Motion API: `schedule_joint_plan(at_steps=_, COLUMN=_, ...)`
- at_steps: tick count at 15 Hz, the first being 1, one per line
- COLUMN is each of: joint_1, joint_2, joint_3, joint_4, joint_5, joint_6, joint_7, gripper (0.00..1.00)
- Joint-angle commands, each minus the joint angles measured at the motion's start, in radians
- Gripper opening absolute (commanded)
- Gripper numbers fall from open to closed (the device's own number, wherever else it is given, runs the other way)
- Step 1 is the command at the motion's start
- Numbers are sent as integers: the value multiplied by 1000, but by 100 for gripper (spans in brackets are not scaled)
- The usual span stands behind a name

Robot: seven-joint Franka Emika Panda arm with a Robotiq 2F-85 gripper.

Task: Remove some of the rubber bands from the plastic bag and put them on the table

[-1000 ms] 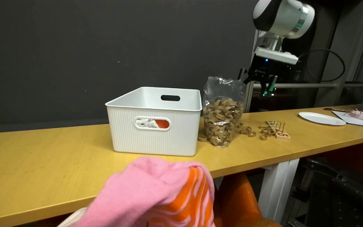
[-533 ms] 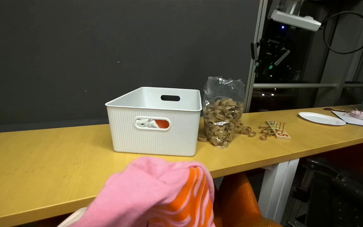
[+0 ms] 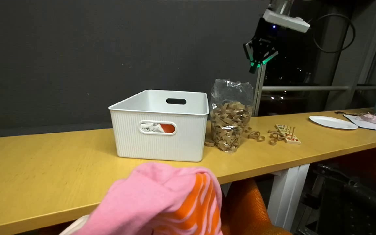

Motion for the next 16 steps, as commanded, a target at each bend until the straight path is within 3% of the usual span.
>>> schedule_joint_plan(at_steps=1, joint_1=20, joint_2=106, joint_3=19, joint_4=110, joint_5=-18, joint_6=0, joint_7=-18, gripper=0)
schedule_joint_plan(at_steps=8, joint_1=92, joint_2=147, joint_3=28, joint_4=87, joint_5=-82, joint_6=102, joint_7=-17, gripper=0)
schedule_joint_plan(at_steps=16, joint_1=84, joint_2=200, joint_3=54, joint_4=83, joint_5=-59, joint_6=62, joint_7=-63, gripper=0)
